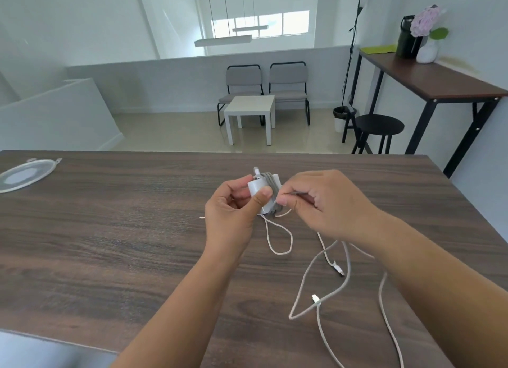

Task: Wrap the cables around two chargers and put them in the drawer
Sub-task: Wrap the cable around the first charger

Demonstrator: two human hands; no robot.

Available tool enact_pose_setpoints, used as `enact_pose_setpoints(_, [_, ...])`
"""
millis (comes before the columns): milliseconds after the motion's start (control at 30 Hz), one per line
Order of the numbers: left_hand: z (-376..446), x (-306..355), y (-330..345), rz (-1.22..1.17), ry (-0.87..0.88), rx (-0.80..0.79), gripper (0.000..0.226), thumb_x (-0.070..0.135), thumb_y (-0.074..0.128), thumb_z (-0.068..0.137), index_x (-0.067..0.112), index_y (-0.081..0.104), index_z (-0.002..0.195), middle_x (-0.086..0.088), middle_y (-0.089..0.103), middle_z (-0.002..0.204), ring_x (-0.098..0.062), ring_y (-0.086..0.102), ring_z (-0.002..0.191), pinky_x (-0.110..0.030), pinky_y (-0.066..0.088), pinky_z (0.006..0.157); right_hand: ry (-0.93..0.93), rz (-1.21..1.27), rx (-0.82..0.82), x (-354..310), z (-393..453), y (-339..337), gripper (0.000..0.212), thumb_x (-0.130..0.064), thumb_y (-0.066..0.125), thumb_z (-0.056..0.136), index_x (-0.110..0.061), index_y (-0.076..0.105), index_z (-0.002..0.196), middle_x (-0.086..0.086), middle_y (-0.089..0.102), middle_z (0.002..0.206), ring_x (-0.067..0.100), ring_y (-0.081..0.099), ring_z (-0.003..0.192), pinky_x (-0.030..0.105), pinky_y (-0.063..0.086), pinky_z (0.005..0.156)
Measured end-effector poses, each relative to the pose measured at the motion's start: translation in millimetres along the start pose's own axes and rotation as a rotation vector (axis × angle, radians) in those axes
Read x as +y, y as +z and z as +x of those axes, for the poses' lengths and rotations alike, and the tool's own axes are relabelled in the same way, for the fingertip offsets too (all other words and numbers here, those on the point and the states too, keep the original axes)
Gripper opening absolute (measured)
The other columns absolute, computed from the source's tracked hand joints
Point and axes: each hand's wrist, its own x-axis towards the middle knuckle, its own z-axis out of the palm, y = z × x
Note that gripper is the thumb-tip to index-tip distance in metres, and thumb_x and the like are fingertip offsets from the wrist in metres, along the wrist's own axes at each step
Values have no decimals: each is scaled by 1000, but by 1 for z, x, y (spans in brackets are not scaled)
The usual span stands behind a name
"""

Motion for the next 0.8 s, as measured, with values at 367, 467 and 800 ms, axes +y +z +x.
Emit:
enact_pose_setpoints(367, [-10, 2, -12, 64, -42, -204, 35, 17, 76, 67, 12, 69, 101, 4, 75, 79, -6, 69, 76, -19, 55, 66, 43, 45, -108, 8, 22, -34, 9, -38, 70, 83, -30, 70, 80, -5, 59, 58, 13, 53, 57, 38, 49, 62])
enact_pose_setpoints(467, [-13, 3, -14, 97, -59, -271, 38, 17, 77, 66, 11, 69, 102, 3, 73, 77, -6, 67, 75, -18, 53, 65, 44, 106, -116, 6, 29, -38, 9, -36, 73, 81, -28, 71, 78, -3, 49, 49, 17, 47, 53, 37, 50, 64])
enact_pose_setpoints(800, [-10, 13, -21, 117, -111, -442, 39, 24, 85, 63, 14, 74, 99, -10, 72, 87, -17, 66, 78, -28, 55, 67, 139, 459, -102, 24, 35, -15, 25, -38, 77, 70, -15, 73, 75, 8, 46, 55, 20, 35, 53, 28, 32, 56])
